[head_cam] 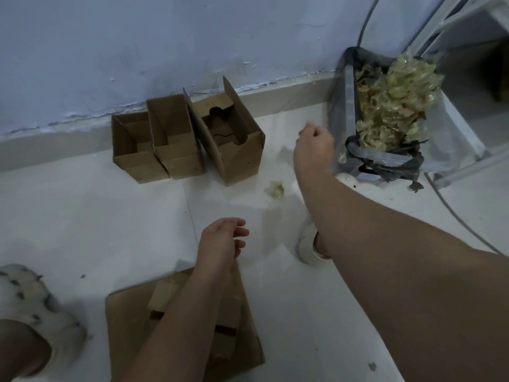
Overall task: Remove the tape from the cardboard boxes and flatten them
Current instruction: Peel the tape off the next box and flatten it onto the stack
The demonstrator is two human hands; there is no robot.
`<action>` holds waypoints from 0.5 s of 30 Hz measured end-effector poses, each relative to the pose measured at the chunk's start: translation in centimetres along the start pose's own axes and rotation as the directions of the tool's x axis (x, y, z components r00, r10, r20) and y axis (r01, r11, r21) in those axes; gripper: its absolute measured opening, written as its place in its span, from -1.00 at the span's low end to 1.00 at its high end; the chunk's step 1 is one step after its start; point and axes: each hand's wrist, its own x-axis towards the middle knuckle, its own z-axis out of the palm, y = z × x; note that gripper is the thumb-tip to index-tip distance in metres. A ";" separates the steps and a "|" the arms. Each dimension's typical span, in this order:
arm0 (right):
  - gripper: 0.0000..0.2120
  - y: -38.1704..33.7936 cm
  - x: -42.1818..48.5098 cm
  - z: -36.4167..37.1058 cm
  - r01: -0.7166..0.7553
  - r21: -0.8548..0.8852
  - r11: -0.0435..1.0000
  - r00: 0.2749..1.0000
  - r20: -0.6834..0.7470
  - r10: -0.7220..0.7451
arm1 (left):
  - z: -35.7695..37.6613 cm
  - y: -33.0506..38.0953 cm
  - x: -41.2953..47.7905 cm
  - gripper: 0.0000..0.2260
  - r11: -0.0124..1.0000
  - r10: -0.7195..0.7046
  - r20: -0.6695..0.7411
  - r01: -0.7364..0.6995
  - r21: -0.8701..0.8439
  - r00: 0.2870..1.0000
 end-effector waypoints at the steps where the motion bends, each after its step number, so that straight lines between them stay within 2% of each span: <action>1: -0.63 0.4 -1.3 0.6 0.030 -0.006 1.000 0.999 0.028 -0.030 | -0.5 -0.1 0.2 -0.77 0.999 0.044 -0.040 -0.043 0.031 0.998; 3: -0.67 1.6 -3.8 1.6 0.059 -0.071 0.996 0.993 0.111 -0.051 | -1.7 -0.8 0.4 -0.76 0.981 0.141 -0.117 -0.122 0.154 0.983; 6: -0.85 4.8 -6.1 2.1 0.064 -0.252 0.965 0.952 0.306 0.016 | -3.7 -2.0 0.5 -0.82 0.936 0.242 -0.198 -0.174 0.307 0.950; 9: -0.60 8.5 -6.5 1.1 0.162 -0.519 0.839 0.861 0.490 0.137 | -4.7 -2.4 0.5 -0.85 0.881 0.304 -0.173 -0.207 0.424 0.937; 11: -0.50 10.4 -6.2 0.6 0.274 -0.643 0.715 0.841 0.521 0.146 | -4.5 -2.4 0.5 -0.84 0.857 0.312 -0.119 -0.225 0.464 0.943; 15: -0.46 12.2 -5.0 1.4 0.398 -0.709 0.581 0.792 0.586 0.172 | -4.0 -2.2 0.6 -0.82 0.869 0.315 -0.097 -0.245 0.430 0.944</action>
